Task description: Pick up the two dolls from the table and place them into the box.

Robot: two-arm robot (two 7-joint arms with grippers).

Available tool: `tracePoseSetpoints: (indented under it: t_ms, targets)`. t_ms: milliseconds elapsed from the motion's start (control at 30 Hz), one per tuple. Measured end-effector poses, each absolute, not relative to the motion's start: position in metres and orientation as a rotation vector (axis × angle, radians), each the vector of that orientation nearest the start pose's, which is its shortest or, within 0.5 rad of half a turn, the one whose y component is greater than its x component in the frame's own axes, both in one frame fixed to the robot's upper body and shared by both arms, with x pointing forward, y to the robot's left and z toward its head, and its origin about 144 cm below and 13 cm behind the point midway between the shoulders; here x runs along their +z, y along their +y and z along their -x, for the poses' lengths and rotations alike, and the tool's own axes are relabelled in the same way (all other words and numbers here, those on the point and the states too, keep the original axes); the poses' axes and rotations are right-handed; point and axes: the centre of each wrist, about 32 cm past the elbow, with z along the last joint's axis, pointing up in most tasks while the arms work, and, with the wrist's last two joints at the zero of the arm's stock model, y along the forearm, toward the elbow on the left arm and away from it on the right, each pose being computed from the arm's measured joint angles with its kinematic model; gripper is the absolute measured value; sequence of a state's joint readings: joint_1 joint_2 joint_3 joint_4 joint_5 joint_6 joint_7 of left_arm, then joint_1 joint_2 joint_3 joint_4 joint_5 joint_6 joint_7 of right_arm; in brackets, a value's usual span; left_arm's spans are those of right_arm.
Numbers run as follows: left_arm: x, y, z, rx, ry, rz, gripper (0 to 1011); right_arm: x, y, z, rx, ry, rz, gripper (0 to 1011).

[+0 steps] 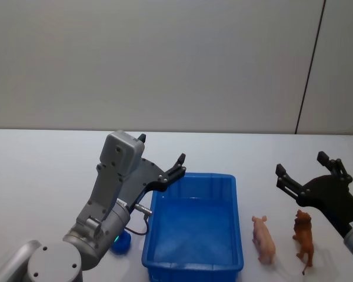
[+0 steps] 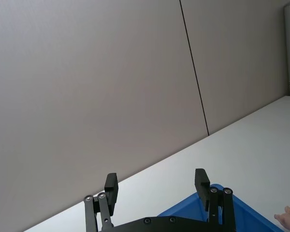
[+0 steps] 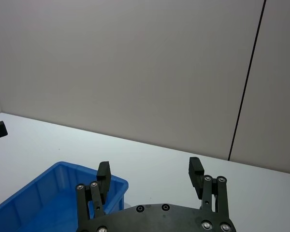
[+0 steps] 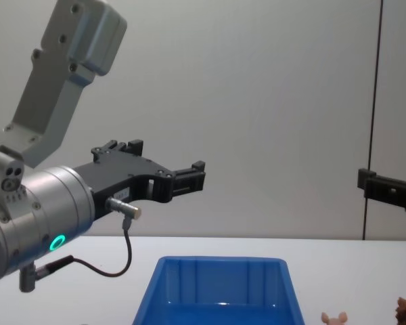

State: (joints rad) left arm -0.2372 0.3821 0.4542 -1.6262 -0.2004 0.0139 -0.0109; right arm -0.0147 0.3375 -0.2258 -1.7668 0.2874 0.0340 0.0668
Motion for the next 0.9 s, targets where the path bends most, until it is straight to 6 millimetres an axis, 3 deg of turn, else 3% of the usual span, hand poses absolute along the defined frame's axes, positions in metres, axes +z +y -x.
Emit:
tracePoseSetpoints:
  t_ms: [900]
  targets:
    - [1.2044, 0.1984, -0.492, 1.124, -0.268, -0.061, 1001, 1.1887, -0.2371, -0.4433, -1.23, -0.075, -0.026, 998]
